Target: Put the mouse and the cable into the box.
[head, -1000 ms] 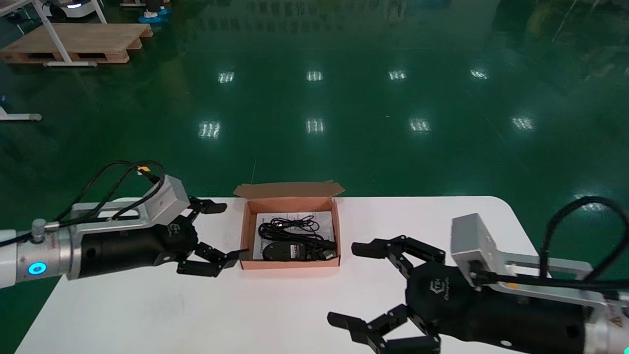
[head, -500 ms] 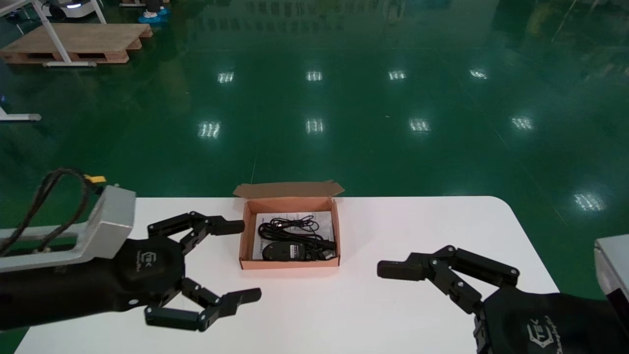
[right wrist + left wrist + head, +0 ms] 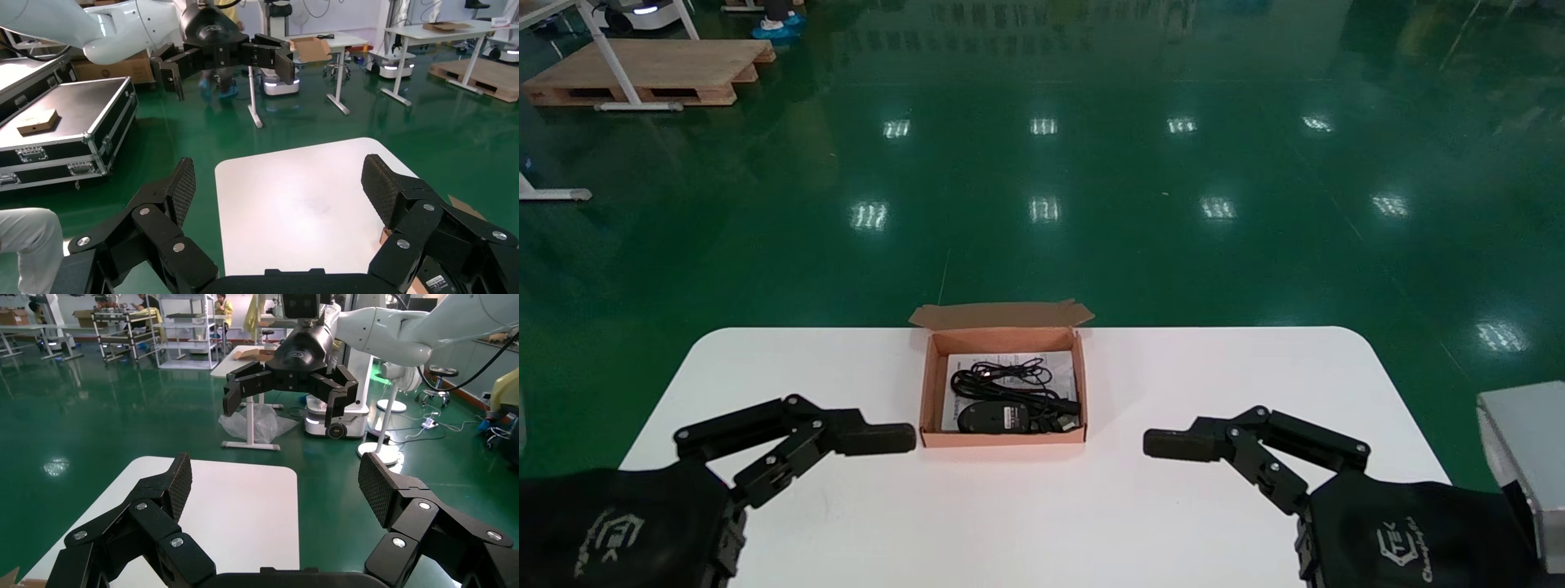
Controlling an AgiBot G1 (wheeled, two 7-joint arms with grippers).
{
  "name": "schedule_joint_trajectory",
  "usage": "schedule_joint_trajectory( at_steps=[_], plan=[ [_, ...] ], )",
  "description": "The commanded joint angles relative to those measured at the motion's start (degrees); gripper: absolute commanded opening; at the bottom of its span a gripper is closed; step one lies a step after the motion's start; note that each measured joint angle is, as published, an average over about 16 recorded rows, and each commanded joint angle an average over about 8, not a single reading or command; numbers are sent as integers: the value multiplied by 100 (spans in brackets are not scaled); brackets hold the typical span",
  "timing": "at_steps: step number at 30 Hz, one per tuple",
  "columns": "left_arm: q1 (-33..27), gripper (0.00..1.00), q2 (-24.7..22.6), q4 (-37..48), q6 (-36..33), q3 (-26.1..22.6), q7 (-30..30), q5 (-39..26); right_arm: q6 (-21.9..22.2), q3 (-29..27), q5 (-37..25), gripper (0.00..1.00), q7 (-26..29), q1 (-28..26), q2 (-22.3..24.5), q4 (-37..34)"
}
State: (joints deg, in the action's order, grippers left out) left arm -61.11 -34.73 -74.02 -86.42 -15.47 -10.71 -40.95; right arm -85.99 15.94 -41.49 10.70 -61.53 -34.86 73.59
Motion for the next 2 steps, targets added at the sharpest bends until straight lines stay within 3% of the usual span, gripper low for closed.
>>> schedule_joint_trajectory(
  at_steps=[1,2],
  plan=[
    [84,100,51,-79,-130,99,7,162,-19,-11,24,100,0,5,10,4],
    [84,100,51,-78,-129,98,7,161,-17,-10,22,100,0,5,9,4]
  ],
)
